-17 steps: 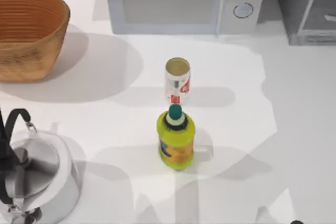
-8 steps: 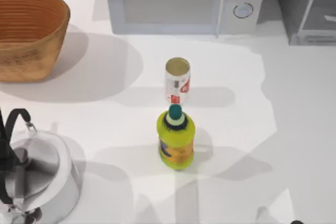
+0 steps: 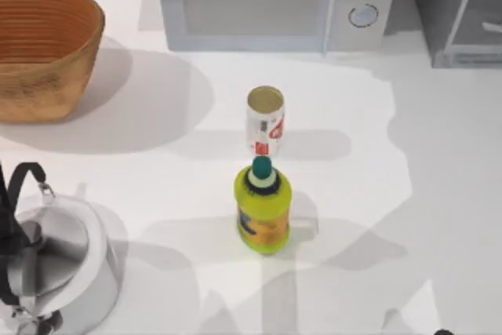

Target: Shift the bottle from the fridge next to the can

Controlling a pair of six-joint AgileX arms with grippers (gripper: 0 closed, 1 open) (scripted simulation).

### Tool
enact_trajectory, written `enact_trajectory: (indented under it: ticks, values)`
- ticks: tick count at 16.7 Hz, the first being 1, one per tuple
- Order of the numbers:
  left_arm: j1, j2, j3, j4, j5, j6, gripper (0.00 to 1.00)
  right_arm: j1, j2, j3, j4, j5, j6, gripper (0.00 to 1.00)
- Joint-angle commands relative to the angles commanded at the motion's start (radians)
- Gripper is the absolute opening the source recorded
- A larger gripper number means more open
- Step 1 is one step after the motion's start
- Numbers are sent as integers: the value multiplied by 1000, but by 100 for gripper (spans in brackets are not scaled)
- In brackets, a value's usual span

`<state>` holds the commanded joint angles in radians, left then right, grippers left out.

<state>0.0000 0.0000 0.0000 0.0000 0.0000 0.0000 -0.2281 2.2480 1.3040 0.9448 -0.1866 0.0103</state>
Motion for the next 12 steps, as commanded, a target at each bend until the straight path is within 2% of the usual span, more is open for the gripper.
enact_trajectory:
  ticks: [6, 12]
  values:
    - [0, 0, 0, 0, 0, 0, 100, 1, -98, 39, -139, -3, 1, 0]
    - [0, 0, 0, 0, 0, 0, 100, -2, -110, 23, -133, -5, 3, 0]
